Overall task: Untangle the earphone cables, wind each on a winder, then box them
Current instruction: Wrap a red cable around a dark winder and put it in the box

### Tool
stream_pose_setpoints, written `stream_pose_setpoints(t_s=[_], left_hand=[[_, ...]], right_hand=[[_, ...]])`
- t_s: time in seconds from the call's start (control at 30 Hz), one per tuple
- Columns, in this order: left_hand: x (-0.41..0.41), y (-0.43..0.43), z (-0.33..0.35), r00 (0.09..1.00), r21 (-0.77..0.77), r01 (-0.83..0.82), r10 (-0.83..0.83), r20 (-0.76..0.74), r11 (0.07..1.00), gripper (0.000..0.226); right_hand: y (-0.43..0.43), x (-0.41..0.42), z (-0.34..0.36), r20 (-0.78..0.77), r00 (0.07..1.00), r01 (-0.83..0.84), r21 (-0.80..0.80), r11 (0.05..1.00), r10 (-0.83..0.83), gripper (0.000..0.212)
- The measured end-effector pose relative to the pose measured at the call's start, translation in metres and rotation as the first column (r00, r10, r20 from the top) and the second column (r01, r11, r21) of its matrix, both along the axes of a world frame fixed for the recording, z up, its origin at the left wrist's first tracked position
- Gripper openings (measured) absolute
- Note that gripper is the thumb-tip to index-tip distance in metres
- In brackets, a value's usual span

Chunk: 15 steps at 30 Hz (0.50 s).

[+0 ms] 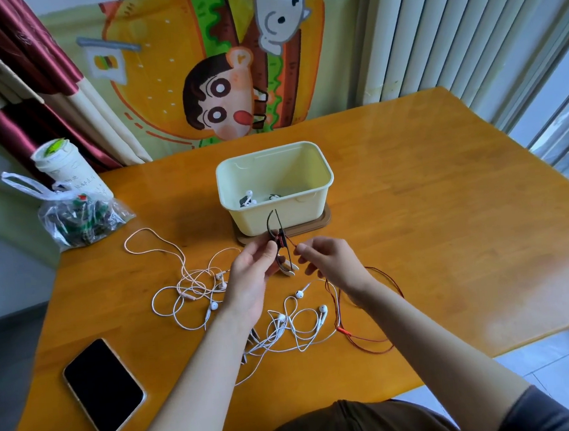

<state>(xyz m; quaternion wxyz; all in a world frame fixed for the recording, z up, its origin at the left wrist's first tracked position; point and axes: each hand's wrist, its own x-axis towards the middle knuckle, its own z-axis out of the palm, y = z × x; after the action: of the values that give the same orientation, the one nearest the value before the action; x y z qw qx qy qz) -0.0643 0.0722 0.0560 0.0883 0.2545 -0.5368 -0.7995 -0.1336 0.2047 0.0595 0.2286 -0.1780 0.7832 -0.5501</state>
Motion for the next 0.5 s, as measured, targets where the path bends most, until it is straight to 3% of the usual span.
stream_pose_setpoints(t_s=[0.1, 0.2, 0.3, 0.5], left_hand=[[0.000, 0.004, -0.002, 0.998, -0.008, -0.061, 0.061, 0.002, 0.998, 0.018], [0.001, 0.007, -0.002, 0.997, 0.093, -0.081, 0.081, 0.004, 0.992, 0.018], [0.000, 0.007, 0.000, 0.998, 0.211, -0.048, 0.053, -0.017, 0.976, 0.019], [-0.002, 0.005, -0.006, 0.997, 0.228, -0.080, 0.080, 0.010, 0.970, 0.022]], right_hand=[[-0.004, 0.008, -0.002, 0.080, 0.997, 0.002, -0.010, 1.000, -0.001, 0.021], [-0.007, 0.011, -0.004, 0.154, 0.988, 0.009, -0.026, 1.000, -0.005, 0.021], [-0.010, 0.014, -0.006, 0.049, 0.998, -0.047, 0.064, 0.997, 0.044, 0.020], [-0.011, 0.018, -0.011, -0.017, 0.998, -0.060, 0.099, 0.993, 0.062, 0.019]])
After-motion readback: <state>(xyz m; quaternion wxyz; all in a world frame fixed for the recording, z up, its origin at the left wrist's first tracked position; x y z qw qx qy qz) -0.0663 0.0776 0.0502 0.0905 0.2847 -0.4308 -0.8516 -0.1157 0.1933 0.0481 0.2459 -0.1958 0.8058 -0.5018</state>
